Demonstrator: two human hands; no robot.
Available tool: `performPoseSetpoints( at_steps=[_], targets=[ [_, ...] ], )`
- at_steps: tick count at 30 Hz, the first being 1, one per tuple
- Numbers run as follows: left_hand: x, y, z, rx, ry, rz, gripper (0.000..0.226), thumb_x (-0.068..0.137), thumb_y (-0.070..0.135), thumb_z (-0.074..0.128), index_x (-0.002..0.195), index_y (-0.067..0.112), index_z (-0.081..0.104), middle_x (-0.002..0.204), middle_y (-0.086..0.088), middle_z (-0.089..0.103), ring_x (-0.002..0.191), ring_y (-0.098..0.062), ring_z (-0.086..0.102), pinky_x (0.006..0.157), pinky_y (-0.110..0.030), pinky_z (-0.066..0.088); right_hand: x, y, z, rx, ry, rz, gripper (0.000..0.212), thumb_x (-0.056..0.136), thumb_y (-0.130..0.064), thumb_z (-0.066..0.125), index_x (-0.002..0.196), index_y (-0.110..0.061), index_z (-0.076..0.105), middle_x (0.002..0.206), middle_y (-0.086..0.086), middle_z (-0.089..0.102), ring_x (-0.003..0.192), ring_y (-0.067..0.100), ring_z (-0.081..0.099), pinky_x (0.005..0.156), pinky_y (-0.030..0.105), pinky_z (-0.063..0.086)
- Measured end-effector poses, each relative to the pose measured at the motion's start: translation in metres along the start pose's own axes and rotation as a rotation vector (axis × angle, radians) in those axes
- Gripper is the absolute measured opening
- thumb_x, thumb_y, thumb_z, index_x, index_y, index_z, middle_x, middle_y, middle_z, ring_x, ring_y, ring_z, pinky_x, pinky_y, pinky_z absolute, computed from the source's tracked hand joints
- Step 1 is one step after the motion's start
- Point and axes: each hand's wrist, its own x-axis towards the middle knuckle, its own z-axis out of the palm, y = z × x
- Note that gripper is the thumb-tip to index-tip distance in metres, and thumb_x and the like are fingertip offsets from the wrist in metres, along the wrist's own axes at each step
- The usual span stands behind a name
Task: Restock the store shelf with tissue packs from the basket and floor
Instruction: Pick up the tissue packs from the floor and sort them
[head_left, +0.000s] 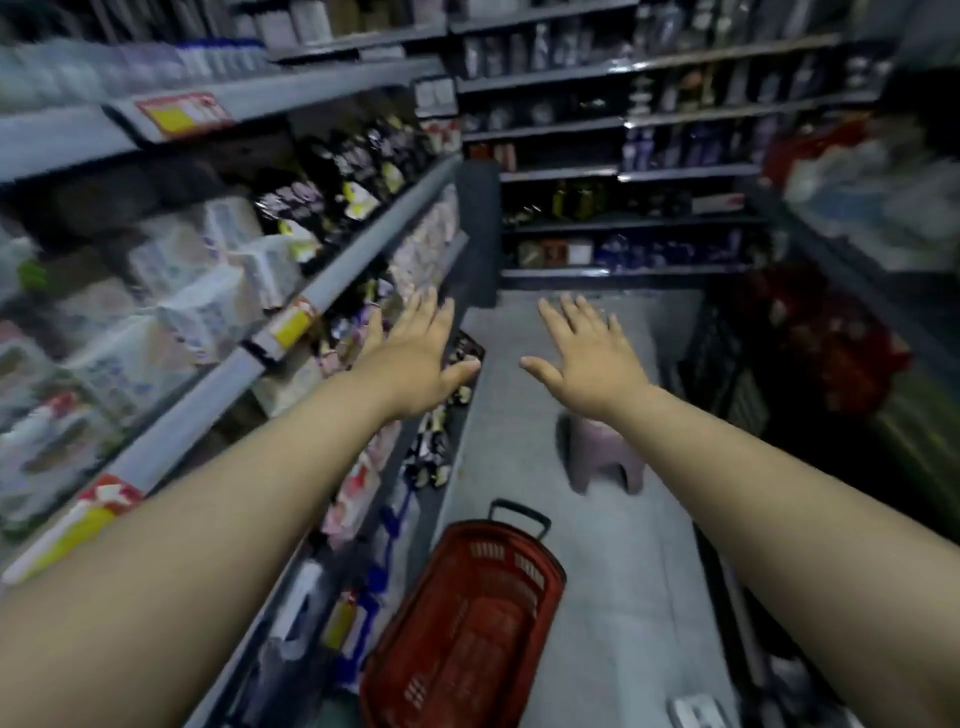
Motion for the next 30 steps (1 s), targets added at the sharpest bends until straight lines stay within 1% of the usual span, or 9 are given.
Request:
performPoseSetpoints(
  at_steps=[4, 8, 14, 18, 21, 23, 27, 30],
  targets=[
    [0.027, 0.083, 0.052, -0.014, -0.118, 0.148, 0.082, 0.096, 0.061, 0.03, 0.154, 0.02, -0.011, 0.16, -0.003, -0.023, 0.148, -0.019, -0.017, 0.116, -0.048, -0.009, -0.054, 0.078, 0.037, 0.003, -0.069, 0.17, 0.079, 0.095, -0.064, 0.029, 0.156, -0.023, -0.001, 0.164, 0.007, -0.004, 0.15, 0.023, -0.006, 0.119, 0.047, -0.001],
    [0.049, 0.164, 0.106, -0.029, -0.228, 0.276, 0.083, 0.095, 0.063, 0.031, 0.154, 0.02, -0.009, 0.16, -0.003, -0.021, 0.148, -0.019, -0.016, 0.117, -0.048, -0.009, -0.114, 0.149, 0.079, 0.046, -0.184, 0.334, 0.08, 0.095, -0.064, 0.03, 0.156, -0.022, -0.001, 0.164, 0.008, -0.003, 0.151, 0.022, -0.006, 0.12, 0.048, -0.001],
    [0.065, 0.271, 0.208, 0.006, -0.409, 0.467, 0.084, 0.095, 0.063, 0.03, 0.154, 0.019, -0.01, 0.16, -0.004, -0.022, 0.148, -0.021, -0.015, 0.116, -0.05, -0.009, -0.212, 0.23, 0.155, 0.097, -0.342, 0.536, 0.08, 0.095, -0.064, 0.026, 0.156, -0.021, -0.004, 0.163, 0.009, -0.003, 0.15, 0.023, -0.007, 0.12, 0.046, 0.0],
    [0.057, 0.322, 0.295, 0.054, -0.524, 0.609, 0.082, 0.095, 0.063, 0.027, 0.154, 0.019, -0.011, 0.161, -0.005, -0.02, 0.148, -0.021, -0.016, 0.117, -0.049, -0.008, -0.274, 0.254, 0.228, 0.207, -0.43, 0.705, 0.08, 0.095, -0.063, 0.03, 0.156, -0.02, -0.002, 0.163, 0.01, 0.0, 0.151, 0.023, -0.005, 0.12, 0.045, -0.002],
    [0.049, 0.35, 0.367, 0.081, -0.58, 0.739, 0.082, 0.096, 0.062, 0.028, 0.154, 0.017, -0.007, 0.161, -0.008, -0.016, 0.149, -0.023, -0.012, 0.117, -0.05, -0.004, -0.318, 0.26, 0.291, 0.256, -0.482, 0.807, 0.079, 0.095, -0.063, 0.029, 0.156, -0.022, -0.003, 0.164, 0.009, 0.0, 0.151, 0.023, -0.003, 0.119, 0.044, -0.002],
    [0.044, 0.366, 0.419, 0.114, -0.609, 0.814, 0.082, 0.095, 0.062, 0.028, 0.155, 0.017, -0.005, 0.162, -0.008, -0.014, 0.149, -0.024, -0.01, 0.118, -0.05, -0.001, -0.346, 0.26, 0.333, 0.293, -0.508, 0.895, 0.079, 0.095, -0.063, 0.028, 0.156, -0.022, -0.002, 0.164, 0.007, 0.002, 0.151, 0.023, -0.001, 0.119, 0.045, 0.0],
    [0.024, 0.395, 0.524, 0.168, -0.731, 0.898, 0.082, 0.095, 0.063, 0.028, 0.155, 0.017, -0.006, 0.162, -0.008, -0.015, 0.149, -0.025, -0.009, 0.118, -0.049, -0.002, -0.401, 0.257, 0.422, 0.378, -0.569, 1.083, 0.078, 0.096, -0.061, 0.031, 0.156, -0.021, 0.002, 0.163, 0.007, 0.005, 0.15, 0.022, 0.001, 0.119, 0.044, 0.003],
    [0.002, 0.413, 0.596, 0.183, -0.819, 0.951, 0.082, 0.096, 0.063, 0.025, 0.154, 0.018, -0.011, 0.161, -0.008, -0.018, 0.149, -0.026, -0.012, 0.118, -0.049, -0.003, -0.442, 0.257, 0.484, 0.415, -0.571, 1.197, 0.078, 0.095, -0.06, 0.033, 0.156, -0.019, 0.005, 0.163, 0.006, 0.008, 0.15, 0.022, 0.004, 0.121, 0.043, 0.007]
  ],
)
